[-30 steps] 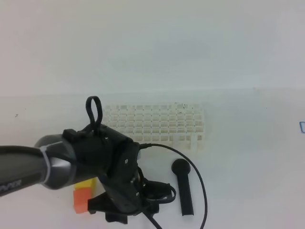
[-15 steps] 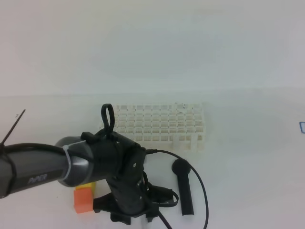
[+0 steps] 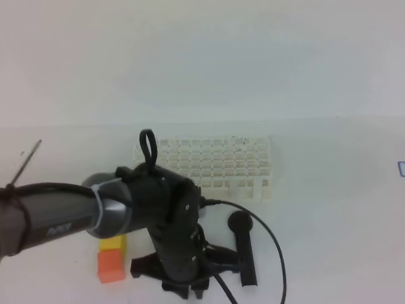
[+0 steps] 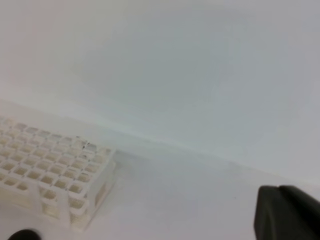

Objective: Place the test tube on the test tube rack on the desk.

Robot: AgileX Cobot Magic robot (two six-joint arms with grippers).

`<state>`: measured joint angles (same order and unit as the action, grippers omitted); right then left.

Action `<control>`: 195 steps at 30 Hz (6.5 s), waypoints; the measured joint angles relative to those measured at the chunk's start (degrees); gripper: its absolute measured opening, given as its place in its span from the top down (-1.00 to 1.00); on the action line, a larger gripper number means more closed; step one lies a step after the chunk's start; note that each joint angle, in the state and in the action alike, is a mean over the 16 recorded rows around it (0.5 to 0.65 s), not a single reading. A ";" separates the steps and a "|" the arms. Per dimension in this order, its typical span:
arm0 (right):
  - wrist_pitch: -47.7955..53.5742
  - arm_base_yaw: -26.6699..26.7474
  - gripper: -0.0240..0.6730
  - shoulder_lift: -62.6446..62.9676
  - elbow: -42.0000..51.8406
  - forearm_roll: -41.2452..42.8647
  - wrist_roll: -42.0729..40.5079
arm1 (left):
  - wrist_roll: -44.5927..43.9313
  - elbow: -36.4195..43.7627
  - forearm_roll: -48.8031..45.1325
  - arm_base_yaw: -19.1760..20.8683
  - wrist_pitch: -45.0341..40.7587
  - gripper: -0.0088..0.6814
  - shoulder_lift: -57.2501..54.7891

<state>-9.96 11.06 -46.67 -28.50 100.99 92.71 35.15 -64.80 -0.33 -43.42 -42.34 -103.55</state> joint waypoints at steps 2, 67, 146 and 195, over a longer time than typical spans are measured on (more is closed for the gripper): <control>1.12 0.21 0.94 0.00 0.01 -0.11 -0.27 | -0.66 -1.73 -0.57 0.00 -0.62 0.65 1.73; 8.92 4.13 0.94 -0.14 0.44 -1.13 -10.98 | -9.26 26.88 -34.97 31.32 110.64 0.90 -3.26; 9.15 4.13 0.94 -0.17 0.44 -1.13 -12.15 | -23.66 26.85 -29.32 31.32 118.03 0.98 -8.57; -37.84 4.13 -0.01 -8.37 -1.63 -20.66 -21.12 | 12.22 25.41 -62.73 7.50 118.01 0.98 13.07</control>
<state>-47.80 15.19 -55.05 -30.13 80.32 71.59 47.37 -39.39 -63.06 -35.92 75.67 -90.48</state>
